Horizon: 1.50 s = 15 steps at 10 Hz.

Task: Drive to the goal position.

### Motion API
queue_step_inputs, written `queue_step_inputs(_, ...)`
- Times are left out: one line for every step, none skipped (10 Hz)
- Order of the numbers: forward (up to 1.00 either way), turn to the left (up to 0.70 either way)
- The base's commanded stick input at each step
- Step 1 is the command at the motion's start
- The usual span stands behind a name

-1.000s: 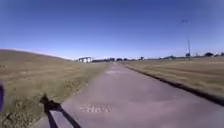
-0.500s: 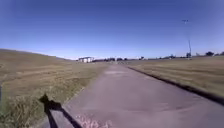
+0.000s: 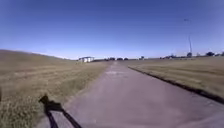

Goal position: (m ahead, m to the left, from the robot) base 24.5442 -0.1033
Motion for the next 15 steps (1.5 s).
queue_step_inputs(0.70, 0.00)
queue_step_inputs(0.70, 0.00)
queue_step_inputs(0.70, 0.00)
queue_step_inputs(0.70, 0.00)
queue_step_inputs(0.70, 0.00)
queue_step_inputs(0.70, 0.00)
queue_step_inputs(0.70, 0.00)
queue_step_inputs(0.70, 0.00)
queue_step_inputs(0.70, 0.00)
queue_step_inputs(0.70, 0.00)
queue_step_inputs(0.70, 0.00)
queue_step_inputs(0.70, 0.00)
queue_step_inputs(0.70, 0.00)
queue_step_inputs(0.70, 0.00)
queue_step_inputs(0.70, 0.00)
